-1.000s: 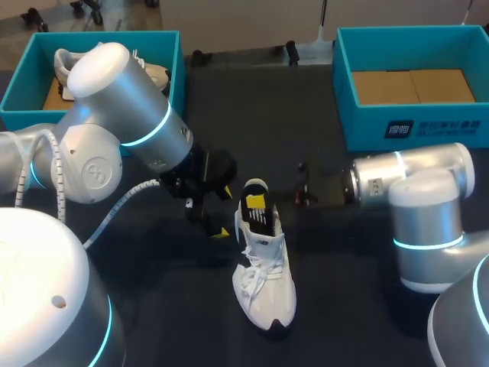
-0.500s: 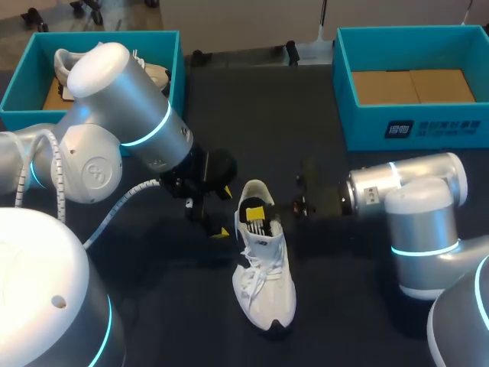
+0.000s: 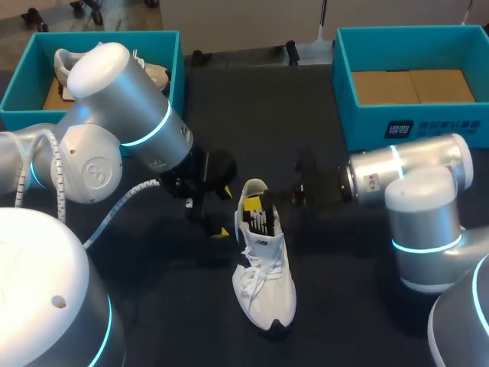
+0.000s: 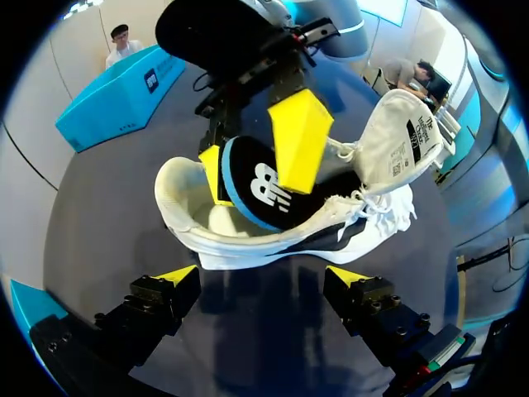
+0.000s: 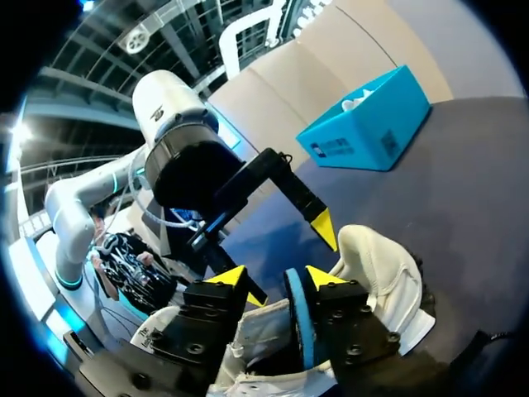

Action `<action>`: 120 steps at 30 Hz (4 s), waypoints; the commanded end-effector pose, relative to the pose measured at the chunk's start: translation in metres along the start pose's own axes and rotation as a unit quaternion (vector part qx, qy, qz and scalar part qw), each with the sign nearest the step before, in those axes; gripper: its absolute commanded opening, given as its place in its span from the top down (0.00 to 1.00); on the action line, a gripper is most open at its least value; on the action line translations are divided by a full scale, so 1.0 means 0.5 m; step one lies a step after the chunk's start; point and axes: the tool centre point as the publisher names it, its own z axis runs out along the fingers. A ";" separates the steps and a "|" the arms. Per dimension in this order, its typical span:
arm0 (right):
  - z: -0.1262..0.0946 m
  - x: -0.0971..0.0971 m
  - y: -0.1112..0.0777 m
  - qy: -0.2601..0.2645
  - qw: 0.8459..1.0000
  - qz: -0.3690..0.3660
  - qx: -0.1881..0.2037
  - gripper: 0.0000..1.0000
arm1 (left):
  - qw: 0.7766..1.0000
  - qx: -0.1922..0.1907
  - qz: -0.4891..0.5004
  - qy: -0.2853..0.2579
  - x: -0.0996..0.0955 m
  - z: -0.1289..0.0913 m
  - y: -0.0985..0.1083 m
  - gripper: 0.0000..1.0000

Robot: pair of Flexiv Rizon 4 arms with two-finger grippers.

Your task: Take the shoe out of the shoebox, open the shoe tongue, remove and reinsert the insole, then place the shoe into the shoebox

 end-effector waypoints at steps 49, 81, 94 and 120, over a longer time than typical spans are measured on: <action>-0.112 0.016 0.080 -0.027 0.976 -0.043 0.213 0.09 | 1.000 -0.006 0.003 -0.018 -0.015 -0.115 0.048 0.00; -0.185 0.056 0.217 -0.248 0.913 0.072 0.315 1.00 | 0.998 -0.029 0.011 -0.048 -0.120 -0.314 0.152 0.00; -0.177 0.060 0.217 -0.268 0.908 0.082 0.311 1.00 | 0.998 -0.021 0.044 -0.033 -0.133 -0.323 0.167 0.00; -0.099 0.132 0.193 -0.466 0.832 0.076 0.293 1.00 | 0.991 0.003 0.134 -0.025 -0.292 -0.520 0.318 0.00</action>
